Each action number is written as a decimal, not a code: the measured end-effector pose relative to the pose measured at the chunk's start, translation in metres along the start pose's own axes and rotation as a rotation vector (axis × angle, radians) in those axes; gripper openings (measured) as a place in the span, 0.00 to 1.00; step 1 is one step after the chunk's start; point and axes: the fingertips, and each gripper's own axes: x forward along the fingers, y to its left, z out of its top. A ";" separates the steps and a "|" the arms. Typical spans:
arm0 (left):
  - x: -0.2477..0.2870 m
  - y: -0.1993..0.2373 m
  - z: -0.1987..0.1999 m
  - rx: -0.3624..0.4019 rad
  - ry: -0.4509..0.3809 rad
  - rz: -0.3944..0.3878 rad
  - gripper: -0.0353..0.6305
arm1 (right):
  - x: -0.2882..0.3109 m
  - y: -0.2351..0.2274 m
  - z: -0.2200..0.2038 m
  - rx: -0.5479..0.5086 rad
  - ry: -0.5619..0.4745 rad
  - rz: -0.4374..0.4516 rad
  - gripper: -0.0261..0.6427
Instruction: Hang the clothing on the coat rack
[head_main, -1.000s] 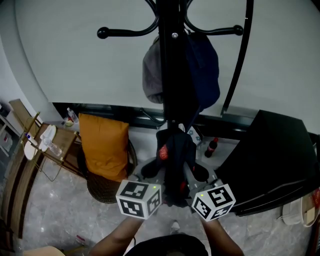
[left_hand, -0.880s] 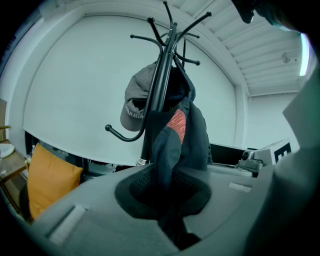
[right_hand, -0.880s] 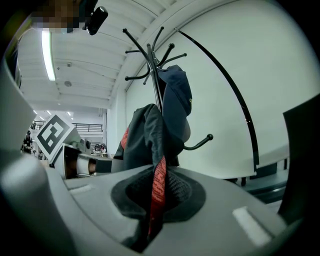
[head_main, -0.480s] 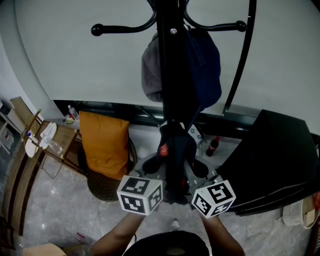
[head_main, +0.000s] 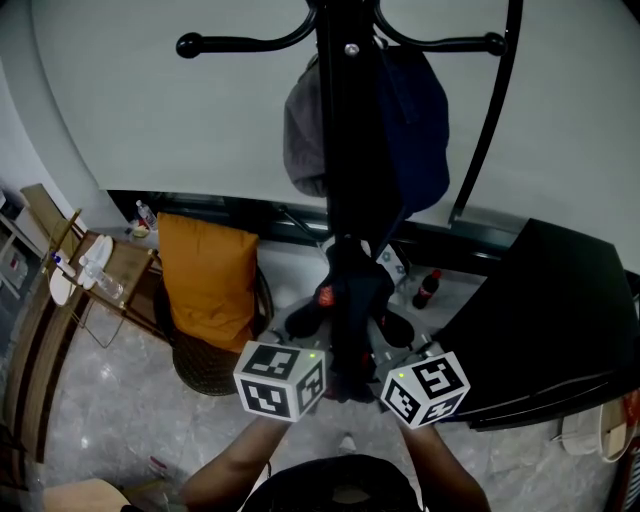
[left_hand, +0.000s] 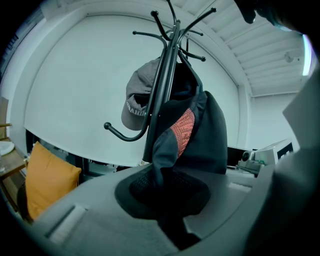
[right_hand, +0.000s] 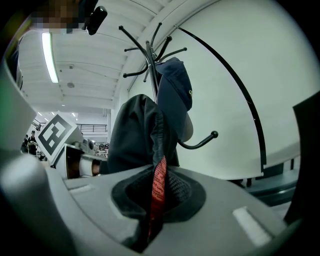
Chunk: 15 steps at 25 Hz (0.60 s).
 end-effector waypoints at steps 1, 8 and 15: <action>0.001 0.000 0.000 0.000 0.000 0.000 0.10 | 0.001 -0.001 0.000 0.000 0.001 0.001 0.07; 0.007 0.002 0.000 -0.003 -0.002 -0.006 0.10 | 0.007 -0.005 -0.001 -0.003 0.009 0.011 0.07; 0.009 0.002 -0.002 -0.004 0.002 -0.009 0.10 | 0.009 -0.006 -0.004 -0.001 0.016 0.010 0.07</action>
